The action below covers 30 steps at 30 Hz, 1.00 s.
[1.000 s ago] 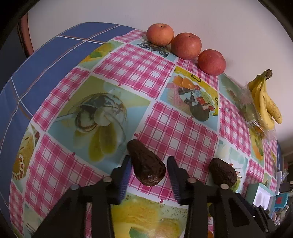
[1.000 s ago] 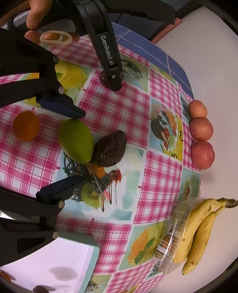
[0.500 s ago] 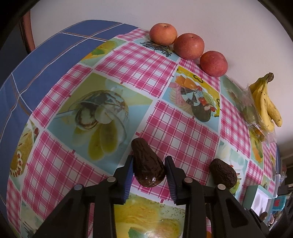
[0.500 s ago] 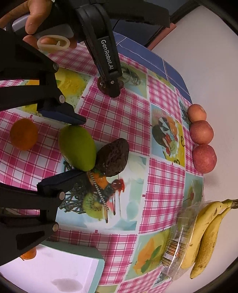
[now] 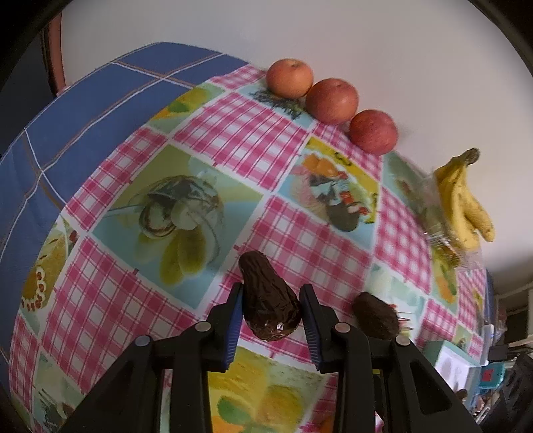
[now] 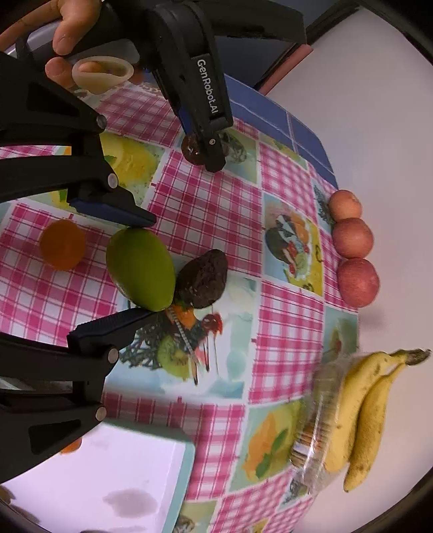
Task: Organize fruits
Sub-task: 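Grasp the green fruit with the right tool while the left tool grasps the dark brown fruit, then carry the green fruit and the dark brown fruit over the white tray with both tools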
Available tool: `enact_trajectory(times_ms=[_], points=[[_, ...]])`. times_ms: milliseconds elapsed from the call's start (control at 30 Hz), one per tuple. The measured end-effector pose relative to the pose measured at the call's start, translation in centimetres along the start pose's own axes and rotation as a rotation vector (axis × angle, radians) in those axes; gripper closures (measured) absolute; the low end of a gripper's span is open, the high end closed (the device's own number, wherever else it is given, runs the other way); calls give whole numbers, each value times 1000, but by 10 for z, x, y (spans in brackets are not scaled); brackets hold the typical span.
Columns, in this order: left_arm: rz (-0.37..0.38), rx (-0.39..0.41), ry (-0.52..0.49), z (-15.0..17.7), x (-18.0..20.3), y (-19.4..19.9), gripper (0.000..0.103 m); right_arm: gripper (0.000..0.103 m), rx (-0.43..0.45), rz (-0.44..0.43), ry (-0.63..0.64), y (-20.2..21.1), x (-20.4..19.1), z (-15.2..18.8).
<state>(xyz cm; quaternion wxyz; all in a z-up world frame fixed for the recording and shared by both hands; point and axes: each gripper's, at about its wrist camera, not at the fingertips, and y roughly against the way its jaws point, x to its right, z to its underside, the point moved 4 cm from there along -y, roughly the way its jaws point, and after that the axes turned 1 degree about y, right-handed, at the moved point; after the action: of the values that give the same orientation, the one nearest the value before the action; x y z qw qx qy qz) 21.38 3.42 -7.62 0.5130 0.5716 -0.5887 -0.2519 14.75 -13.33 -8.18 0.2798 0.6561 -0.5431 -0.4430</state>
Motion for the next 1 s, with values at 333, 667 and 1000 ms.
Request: enact_trajectory(times_ms=[333,667,1000], points=[[59,26,-13,24,20,38,67,51,64,50,-12,56,8,6],[46,58,-129,63,47,73,67,51,95,52,-74,99,28,39],[47,85,-193,82,65,92,67,51,132,82,-172,133,62,65]])
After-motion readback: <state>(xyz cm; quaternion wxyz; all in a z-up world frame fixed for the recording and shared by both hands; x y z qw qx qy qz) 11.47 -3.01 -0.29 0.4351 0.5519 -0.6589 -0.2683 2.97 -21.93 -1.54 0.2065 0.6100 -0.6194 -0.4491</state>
